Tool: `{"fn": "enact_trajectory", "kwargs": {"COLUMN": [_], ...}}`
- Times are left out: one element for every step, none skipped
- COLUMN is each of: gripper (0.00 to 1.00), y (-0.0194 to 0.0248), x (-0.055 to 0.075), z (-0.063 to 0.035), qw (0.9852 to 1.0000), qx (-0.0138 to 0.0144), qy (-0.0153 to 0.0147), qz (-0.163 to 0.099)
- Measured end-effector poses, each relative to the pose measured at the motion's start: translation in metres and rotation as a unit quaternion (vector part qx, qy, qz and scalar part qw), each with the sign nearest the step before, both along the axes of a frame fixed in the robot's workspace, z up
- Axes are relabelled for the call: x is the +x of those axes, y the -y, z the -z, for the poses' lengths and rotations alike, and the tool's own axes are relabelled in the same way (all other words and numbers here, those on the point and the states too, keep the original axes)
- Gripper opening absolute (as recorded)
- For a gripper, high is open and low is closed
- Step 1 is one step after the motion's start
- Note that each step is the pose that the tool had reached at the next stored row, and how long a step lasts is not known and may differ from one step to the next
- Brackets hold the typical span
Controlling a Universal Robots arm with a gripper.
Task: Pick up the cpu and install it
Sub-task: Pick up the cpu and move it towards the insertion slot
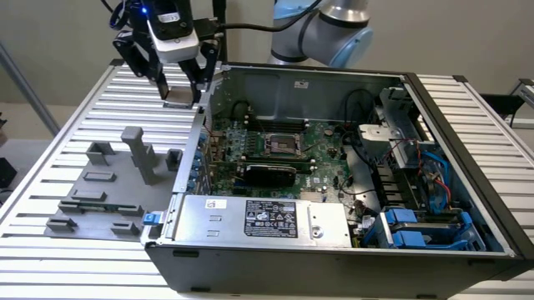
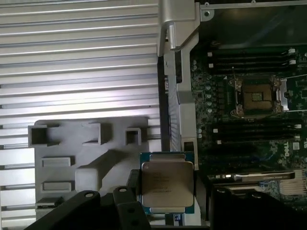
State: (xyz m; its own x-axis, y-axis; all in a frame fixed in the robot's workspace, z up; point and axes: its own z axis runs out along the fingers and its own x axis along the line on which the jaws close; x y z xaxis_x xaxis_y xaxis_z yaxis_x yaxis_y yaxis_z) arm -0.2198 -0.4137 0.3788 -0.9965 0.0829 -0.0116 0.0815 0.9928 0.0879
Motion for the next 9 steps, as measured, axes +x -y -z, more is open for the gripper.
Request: {"fn": "enact_trajectory", "kwargs": {"gripper": [0.55, 0.55, 0.55, 0.55, 0.55, 0.55, 0.55, 0.55, 0.55], "y": [-0.0002, -0.0005, -0.0006, -0.0008, -0.0009, -0.0011, -0.0011, -0.0012, -0.0013], "x": [0.004, 0.009, 0.014, 0.018, 0.022, 0.027, 0.032, 0.036, 0.041], "z": [-0.0001, -0.0001, -0.0001, -0.0001, -0.0001, -0.0001, -0.0001, -0.0001, -0.0001], "qw": [1.0, 1.0, 1.0, 1.0, 1.0, 1.0, 1.0, 1.0, 1.0], "qx": [0.0005, 0.0011, 0.0016, 0.0021, 0.0025, 0.003, 0.0034, 0.0038, 0.004], "qy": [0.0, 0.0, 0.0, 0.0, 0.0, 0.0, -0.0001, 0.0, -0.0001], "qz": [0.0, 0.0, 0.0, 0.0, 0.0, 0.0, 0.0, 0.0, 0.0]}}
